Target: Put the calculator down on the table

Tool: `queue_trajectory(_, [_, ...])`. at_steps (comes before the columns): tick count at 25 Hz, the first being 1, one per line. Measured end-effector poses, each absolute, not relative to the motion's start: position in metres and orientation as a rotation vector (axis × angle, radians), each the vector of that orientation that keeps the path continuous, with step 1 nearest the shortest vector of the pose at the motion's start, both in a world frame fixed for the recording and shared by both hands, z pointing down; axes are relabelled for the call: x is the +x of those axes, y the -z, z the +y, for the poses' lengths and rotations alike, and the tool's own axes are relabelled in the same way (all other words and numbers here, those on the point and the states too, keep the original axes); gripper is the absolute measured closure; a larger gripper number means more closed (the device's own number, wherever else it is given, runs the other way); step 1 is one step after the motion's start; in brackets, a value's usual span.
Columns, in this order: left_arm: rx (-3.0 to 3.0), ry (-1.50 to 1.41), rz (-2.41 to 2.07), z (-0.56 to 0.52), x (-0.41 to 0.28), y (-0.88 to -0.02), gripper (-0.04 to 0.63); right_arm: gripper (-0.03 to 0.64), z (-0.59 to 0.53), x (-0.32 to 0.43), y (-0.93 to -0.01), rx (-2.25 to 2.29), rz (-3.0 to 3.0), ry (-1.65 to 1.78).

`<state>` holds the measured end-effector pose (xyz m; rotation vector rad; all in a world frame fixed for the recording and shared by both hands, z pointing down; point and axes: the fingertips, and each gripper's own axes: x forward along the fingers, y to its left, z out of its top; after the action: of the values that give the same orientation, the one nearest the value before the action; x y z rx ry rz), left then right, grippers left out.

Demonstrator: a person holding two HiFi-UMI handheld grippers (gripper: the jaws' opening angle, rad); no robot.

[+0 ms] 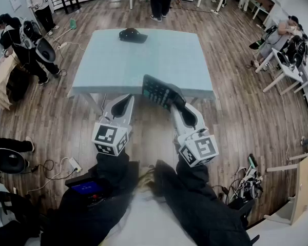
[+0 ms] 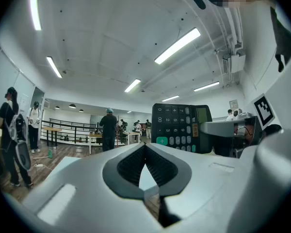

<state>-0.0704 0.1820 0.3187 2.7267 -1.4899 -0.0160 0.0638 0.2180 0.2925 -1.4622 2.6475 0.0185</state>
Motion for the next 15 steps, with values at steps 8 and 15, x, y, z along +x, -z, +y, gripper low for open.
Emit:
queue_trajectory(8, [2.721,0.033,-1.495,0.1775,-0.0725,-0.3174,0.597,0.566,0.2131,0.0616,-0.2913,-1.467,2.658,-0.029])
queue_trajectory(15, [2.7,0.029,-1.506,0.1776,-0.0719,-0.322,0.597,0.566,0.2109,0.0648,-0.2943,-1.458,2.661,-0.01])
